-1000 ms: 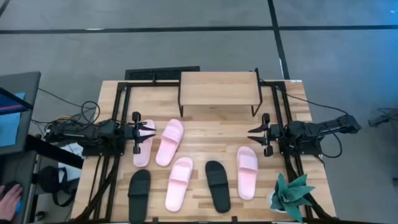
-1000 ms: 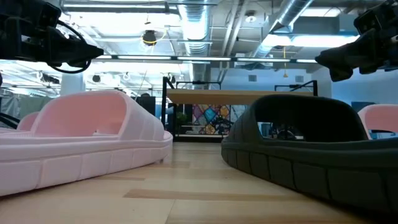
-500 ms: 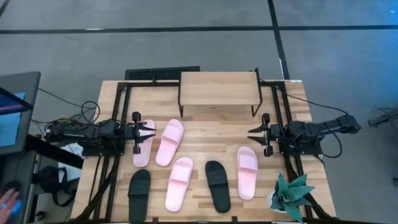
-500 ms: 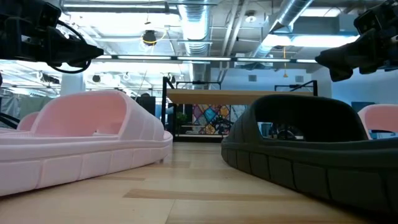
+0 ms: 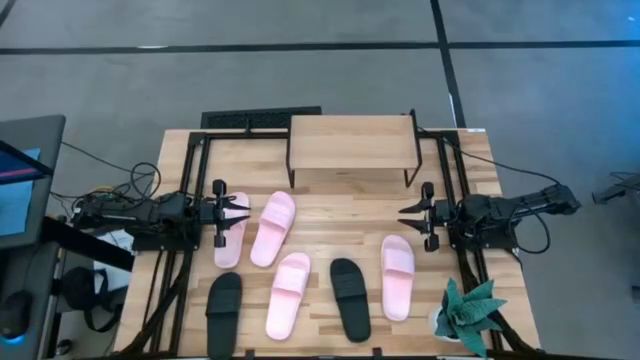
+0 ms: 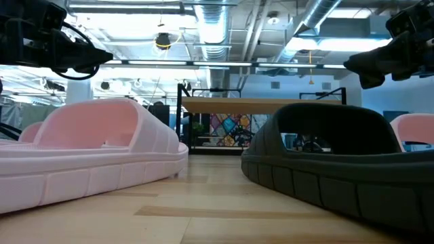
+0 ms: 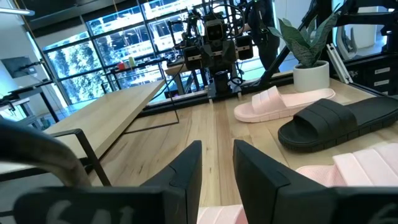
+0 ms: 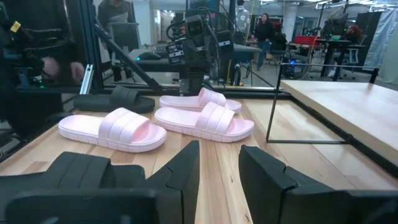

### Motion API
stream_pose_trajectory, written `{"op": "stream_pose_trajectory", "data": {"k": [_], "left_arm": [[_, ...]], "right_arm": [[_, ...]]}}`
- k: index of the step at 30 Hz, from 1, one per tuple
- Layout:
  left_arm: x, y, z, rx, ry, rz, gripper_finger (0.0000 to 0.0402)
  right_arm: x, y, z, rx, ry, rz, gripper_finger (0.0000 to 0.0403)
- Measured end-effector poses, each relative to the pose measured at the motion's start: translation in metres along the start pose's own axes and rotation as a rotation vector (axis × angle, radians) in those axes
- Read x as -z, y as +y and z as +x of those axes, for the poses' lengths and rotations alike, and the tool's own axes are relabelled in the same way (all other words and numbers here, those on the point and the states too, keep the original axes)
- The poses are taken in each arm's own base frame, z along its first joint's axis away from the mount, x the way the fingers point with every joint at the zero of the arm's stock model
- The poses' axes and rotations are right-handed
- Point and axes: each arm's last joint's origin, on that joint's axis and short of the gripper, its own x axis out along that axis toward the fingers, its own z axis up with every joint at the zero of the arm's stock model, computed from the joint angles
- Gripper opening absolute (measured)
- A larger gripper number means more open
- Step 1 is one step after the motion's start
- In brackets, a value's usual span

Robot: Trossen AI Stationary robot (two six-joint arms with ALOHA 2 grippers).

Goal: Pick and place slides into the shelf

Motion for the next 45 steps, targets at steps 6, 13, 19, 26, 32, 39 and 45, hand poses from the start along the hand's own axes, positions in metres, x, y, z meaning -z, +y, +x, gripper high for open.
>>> {"op": "stream_pose_trajectory", "data": {"k": [6,13,19,26,32,39,45], "left_arm": [[0.0000,0.0000,0.0000,0.000,0.000,0.000,0.0083],[0.0001,0.0000,0.0000,0.000,0.000,0.000,0.0083],[0.0000,0.0000,0.0000,0.000,0.000,0.000,0.0083],[0.0001,0.0000,0.0000,0.000,0.000,0.000,0.0083],[0.0001,0.0000,0.0000,0.000,0.000,0.000,0.0083],[0.0001,0.0000,0.0000,0.000,0.000,0.068,0.0083],[0.0001,0.0000,0.0000,0.000,0.000,0.112,0.0083]], "right_arm": [[0.0000,0.0000,0.0000,0.000,0.000,0.000,0.0102],[0.0000,0.0000,0.0000,0.000,0.000,0.000,0.0102],[0.0000,0.0000,0.0000,0.000,0.000,0.000,0.0102],[0.0000,0.0000,0.0000,0.000,0.000,0.000,0.0102],[0.0001,0.0000,0.0000,0.000,0.000,0.000,0.0102],[0.0000,0.0000,0.0000,0.000,0.000,0.000,0.0102],[0.0000,0.0000,0.0000,0.000,0.000,0.000,0.0102]]}}
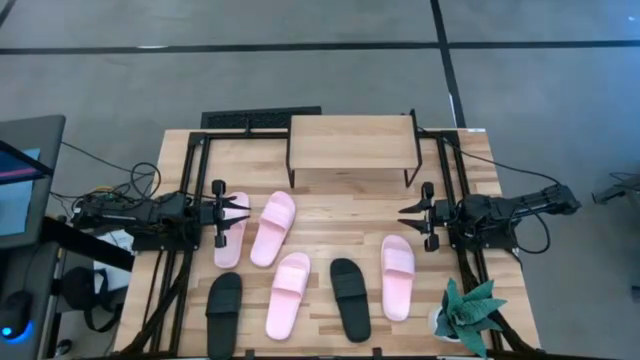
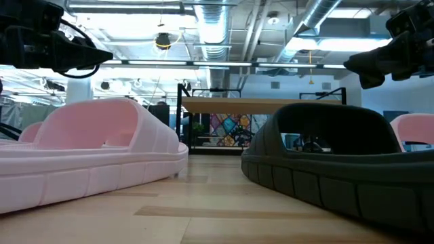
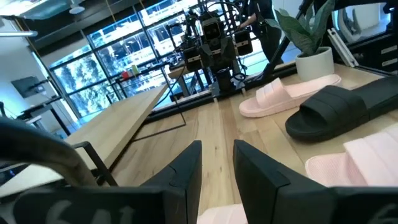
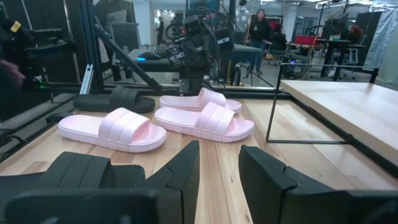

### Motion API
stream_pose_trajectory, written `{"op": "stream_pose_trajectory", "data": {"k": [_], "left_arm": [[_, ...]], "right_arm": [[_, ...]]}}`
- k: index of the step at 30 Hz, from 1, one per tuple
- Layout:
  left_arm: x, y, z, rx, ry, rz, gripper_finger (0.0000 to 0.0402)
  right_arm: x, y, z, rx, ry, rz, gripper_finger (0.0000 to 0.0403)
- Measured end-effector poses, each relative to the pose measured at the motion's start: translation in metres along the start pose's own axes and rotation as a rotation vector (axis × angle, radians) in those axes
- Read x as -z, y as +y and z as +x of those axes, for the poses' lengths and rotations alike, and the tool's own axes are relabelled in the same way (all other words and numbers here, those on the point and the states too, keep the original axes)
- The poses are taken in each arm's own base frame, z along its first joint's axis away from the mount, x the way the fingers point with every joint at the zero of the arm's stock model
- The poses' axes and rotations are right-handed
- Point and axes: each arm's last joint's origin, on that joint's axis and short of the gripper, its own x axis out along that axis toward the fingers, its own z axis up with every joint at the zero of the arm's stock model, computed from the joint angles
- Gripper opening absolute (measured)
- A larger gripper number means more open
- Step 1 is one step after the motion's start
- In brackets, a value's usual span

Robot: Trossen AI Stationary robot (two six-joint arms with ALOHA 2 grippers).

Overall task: Pick and place slides into the shelf
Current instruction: Put the pink slide on the shelf

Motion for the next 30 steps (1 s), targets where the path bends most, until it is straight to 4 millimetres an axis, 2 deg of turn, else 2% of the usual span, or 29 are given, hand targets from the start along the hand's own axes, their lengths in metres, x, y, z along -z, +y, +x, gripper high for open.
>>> {"op": "stream_pose_trajectory", "data": {"k": [3,5,12,14,16,23,25,30], "left_arm": [[0.000,0.000,0.000,0.000,0.000,-0.033,0.0083],[0.000,0.000,0.000,0.015,-0.004,-0.123,0.0083],[-0.003,0.003,0.000,-0.048,-0.043,-0.741,0.0083],[-0.004,0.004,0.000,-0.070,-0.061,-0.869,0.0083],[-0.004,0.005,0.000,-0.112,-0.068,-0.934,0.0083],[-0.014,0.012,-0.002,-0.193,-0.243,-1.189,0.0083],[-0.018,0.015,-0.004,-0.212,-0.299,-1.229,0.0083],[-0.018,0.018,-0.005,-0.323,-0.346,-1.236,0.0083]], "right_arm": [[0.000,0.000,0.000,0.000,0.000,0.000,0.0102],[0.000,0.000,0.000,0.000,0.000,0.000,0.0102],[-0.002,-0.004,0.000,0.089,-0.014,0.006,0.0102],[-0.002,-0.004,0.000,0.096,-0.019,0.039,0.0102],[-0.004,-0.004,0.000,0.093,-0.040,0.175,0.0102],[-0.019,-0.006,-0.002,0.028,-0.224,0.847,0.0102],[-0.020,-0.006,-0.002,0.011,-0.239,0.953,0.0102],[-0.021,-0.008,-0.002,0.026,-0.276,1.094,0.0102]]}}
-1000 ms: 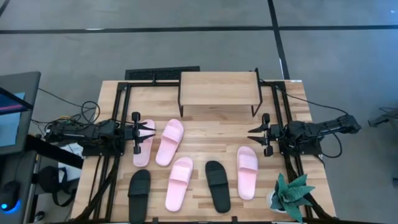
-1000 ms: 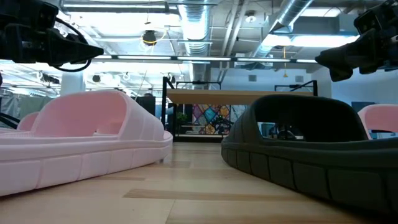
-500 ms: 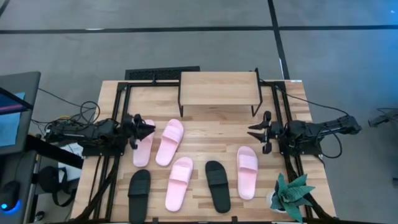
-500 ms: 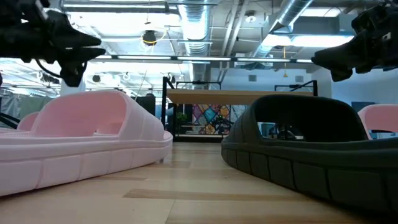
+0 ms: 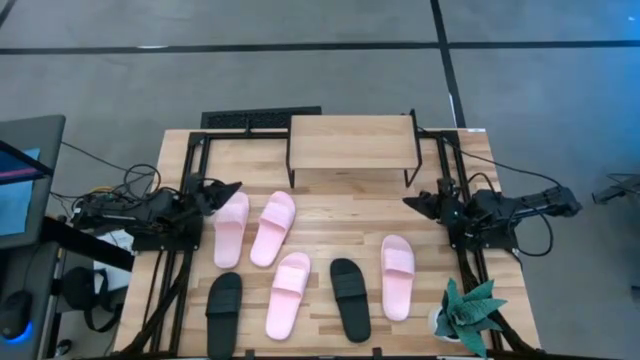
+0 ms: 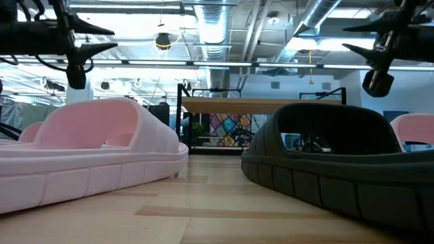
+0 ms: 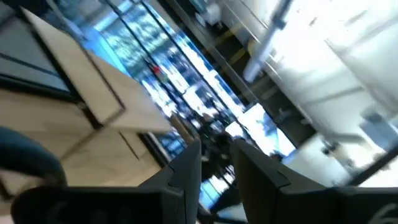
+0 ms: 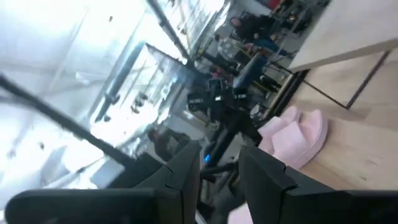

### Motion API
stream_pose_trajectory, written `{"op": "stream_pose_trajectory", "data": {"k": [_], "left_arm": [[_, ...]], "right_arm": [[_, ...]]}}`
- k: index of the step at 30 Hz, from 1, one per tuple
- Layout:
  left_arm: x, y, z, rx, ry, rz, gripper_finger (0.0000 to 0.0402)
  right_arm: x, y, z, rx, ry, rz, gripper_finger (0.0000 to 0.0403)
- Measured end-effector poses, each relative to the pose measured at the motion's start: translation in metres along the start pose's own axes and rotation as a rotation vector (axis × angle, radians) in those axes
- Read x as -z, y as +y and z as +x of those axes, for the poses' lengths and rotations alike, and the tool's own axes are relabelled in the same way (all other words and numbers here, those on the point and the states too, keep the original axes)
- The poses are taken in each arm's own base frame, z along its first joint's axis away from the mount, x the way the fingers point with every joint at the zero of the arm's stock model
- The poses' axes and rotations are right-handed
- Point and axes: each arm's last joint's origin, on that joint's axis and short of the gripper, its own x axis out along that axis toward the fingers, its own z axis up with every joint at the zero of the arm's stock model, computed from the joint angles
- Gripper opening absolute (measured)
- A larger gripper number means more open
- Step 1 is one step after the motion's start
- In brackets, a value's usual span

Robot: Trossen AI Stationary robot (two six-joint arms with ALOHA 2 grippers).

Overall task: Pick and place slides into the shelf
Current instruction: Put the pink slide on the shelf

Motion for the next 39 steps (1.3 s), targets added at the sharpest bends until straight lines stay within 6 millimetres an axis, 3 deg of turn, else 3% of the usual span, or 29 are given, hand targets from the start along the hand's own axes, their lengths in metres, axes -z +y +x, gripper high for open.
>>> {"op": "stream_pose_trajectory", "data": {"k": [5,11,15,19,24,30,35,39], "left_arm": [[-0.001,0.001,0.000,-0.030,-0.033,-0.137,0.0083],[0.000,0.000,0.000,-0.008,-0.004,-0.037,0.0083],[-0.003,-0.005,0.000,0.064,0.001,-0.104,0.0083],[-0.010,-0.019,-0.002,0.293,0.034,-0.128,0.0083],[-0.021,-0.041,0.002,0.405,0.075,-0.076,0.0083],[-0.017,-0.073,0.022,0.389,0.393,0.141,0.0083],[-0.014,-0.096,0.037,0.164,0.679,0.393,0.0083],[-0.016,-0.115,0.045,-0.019,0.872,0.605,0.0083]], "right_arm": [[-0.002,0.000,0.000,0.001,-0.029,0.105,0.0102],[-0.013,0.010,0.000,-0.069,-0.146,0.062,0.0102],[-0.031,0.040,-0.003,-0.248,-0.247,-0.027,0.0102],[-0.043,0.067,0.001,-0.359,-0.244,-0.140,0.0102],[-0.051,0.102,0.025,-0.386,-0.173,-0.252,0.0102],[-0.052,0.151,0.070,-0.456,-0.046,-0.486,0.0102],[-0.058,0.187,0.093,-0.394,0.092,-0.653,0.0102],[-0.061,0.205,0.102,-0.300,0.203,-0.737,0.0102]]}}
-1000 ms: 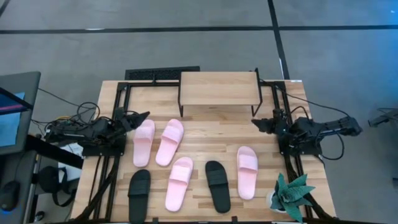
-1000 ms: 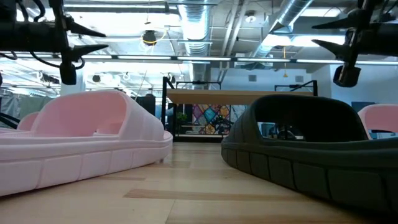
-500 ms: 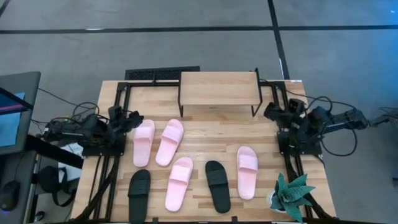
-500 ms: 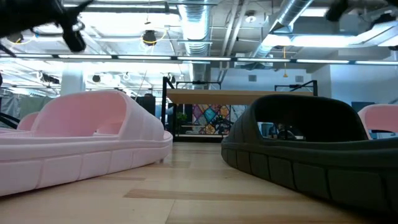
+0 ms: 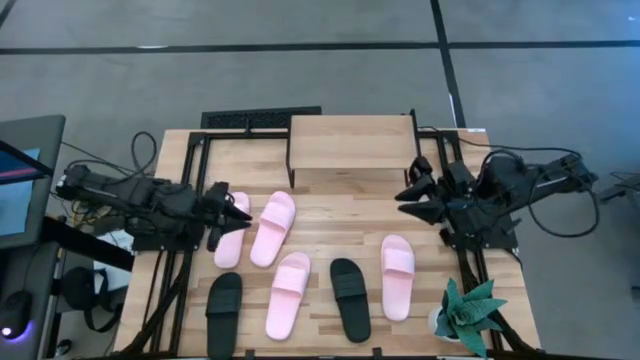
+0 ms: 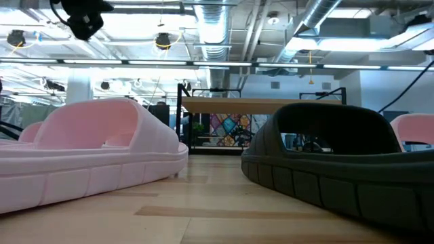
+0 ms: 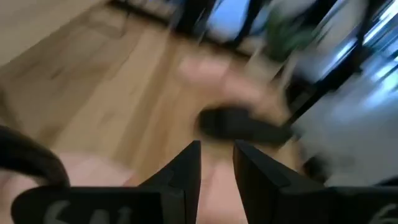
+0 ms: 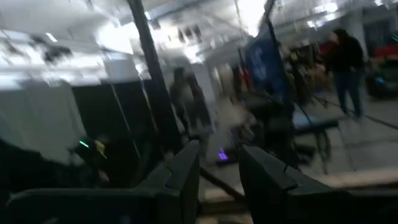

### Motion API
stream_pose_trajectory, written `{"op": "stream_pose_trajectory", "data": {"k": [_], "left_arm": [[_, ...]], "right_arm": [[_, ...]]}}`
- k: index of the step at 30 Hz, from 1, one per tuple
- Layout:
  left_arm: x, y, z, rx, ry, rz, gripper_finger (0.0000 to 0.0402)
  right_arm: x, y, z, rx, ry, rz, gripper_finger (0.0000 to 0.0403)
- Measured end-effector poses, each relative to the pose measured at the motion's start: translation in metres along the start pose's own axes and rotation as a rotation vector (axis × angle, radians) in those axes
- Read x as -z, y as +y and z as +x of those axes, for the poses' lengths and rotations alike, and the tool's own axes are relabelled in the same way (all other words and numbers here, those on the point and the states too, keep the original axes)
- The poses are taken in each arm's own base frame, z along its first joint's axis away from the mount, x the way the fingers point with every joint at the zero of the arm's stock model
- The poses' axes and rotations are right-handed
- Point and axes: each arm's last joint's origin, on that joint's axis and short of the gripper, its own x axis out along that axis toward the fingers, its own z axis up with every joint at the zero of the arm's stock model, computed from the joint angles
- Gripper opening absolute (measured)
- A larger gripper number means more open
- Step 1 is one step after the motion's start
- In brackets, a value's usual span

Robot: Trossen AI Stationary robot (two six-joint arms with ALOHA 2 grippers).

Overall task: Pick and place slides into the shelf
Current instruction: Put the pink slide on the shelf

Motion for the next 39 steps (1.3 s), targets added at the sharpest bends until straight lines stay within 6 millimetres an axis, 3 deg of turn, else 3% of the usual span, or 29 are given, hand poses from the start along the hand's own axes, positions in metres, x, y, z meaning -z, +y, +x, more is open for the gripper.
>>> {"op": "stream_pose_trajectory", "data": {"k": [6,14,26,30,39], "left_arm": [[0.002,-0.013,0.001,-0.276,0.409,0.214,0.0083],[0.031,-0.019,0.010,-0.452,0.780,0.381,0.0083],[0.045,-0.023,0.036,-0.552,0.845,0.451,0.0083],[0.062,-0.021,0.046,-0.596,0.874,0.548,0.0083],[0.082,-0.020,0.060,-0.708,0.817,0.549,0.0115]], "right_arm": [[-0.009,0.006,-0.004,0.190,0.136,-0.081,0.0102],[0.001,0.012,-0.007,0.308,0.225,-0.130,0.0102],[0.020,0.010,0.014,0.344,0.308,-0.156,0.0146],[0.023,0.009,0.015,0.351,0.328,-0.161,0.0159],[0.021,0.012,0.012,0.336,0.322,-0.127,0.0187]]}}
